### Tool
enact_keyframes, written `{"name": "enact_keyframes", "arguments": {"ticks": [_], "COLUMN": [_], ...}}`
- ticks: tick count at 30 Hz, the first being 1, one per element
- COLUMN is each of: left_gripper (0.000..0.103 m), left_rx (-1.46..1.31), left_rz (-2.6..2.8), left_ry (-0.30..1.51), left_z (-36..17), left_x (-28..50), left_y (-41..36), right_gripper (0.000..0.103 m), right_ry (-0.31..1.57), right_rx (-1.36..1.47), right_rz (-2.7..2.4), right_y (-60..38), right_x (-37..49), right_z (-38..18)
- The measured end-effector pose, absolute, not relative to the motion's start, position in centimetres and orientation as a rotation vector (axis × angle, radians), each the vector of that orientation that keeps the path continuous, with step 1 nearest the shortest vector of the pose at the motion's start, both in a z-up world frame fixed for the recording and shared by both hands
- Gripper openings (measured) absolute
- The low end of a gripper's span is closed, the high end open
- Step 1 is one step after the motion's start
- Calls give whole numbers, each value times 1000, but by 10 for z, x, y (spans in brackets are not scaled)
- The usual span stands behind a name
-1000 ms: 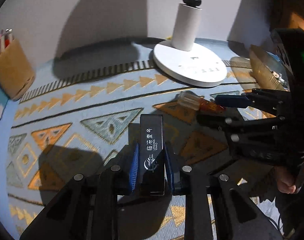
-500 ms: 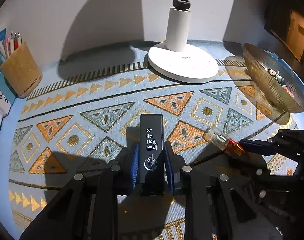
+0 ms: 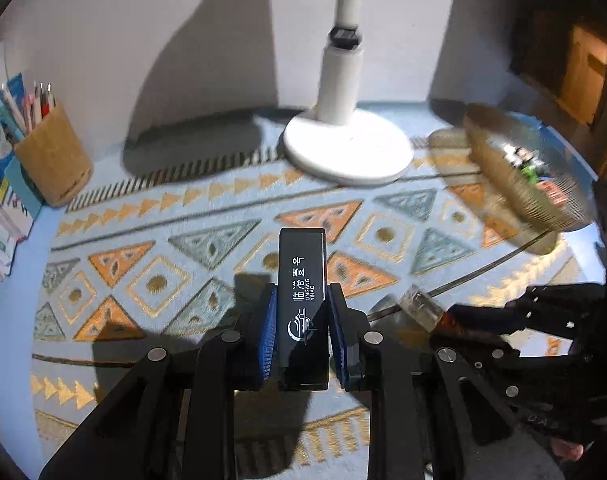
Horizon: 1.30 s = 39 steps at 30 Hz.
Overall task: Organize rigid objects
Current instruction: 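Carry USB stick and vial over the amber bowl, then open both grippers to drop USB stick and vial into the bowl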
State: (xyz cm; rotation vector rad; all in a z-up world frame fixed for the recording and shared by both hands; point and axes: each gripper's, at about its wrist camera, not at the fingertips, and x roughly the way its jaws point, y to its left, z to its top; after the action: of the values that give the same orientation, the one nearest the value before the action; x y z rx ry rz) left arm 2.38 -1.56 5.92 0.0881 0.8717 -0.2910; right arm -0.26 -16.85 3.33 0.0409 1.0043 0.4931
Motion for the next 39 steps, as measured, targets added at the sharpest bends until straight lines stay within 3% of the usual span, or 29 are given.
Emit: {"name": "enact_keyframes", "arguments": {"ticks": [9, 17, 21, 31, 39], "left_gripper": [21, 21, 21, 21, 21], "left_rx": [112, 80, 7, -2, 11], "left_rz": [-393, -564, -771, -768, -768], "left_ry": [758, 635, 741, 951, 981], "left_z": [119, 188, 187, 100, 86], "left_x": [10, 23, 56, 114, 118], "left_y": [-64, -156, -209, -303, -321], "right_gripper": [23, 23, 23, 23, 23], "right_ry": [860, 636, 599, 758, 839], "right_rx": [159, 226, 332, 402, 418], "right_rz": [434, 137, 25, -181, -142], "right_y": [-227, -344, -410, -488, -492], "right_x": [-33, -45, -36, 13, 36], "right_z": [95, 182, 202, 135, 100]}}
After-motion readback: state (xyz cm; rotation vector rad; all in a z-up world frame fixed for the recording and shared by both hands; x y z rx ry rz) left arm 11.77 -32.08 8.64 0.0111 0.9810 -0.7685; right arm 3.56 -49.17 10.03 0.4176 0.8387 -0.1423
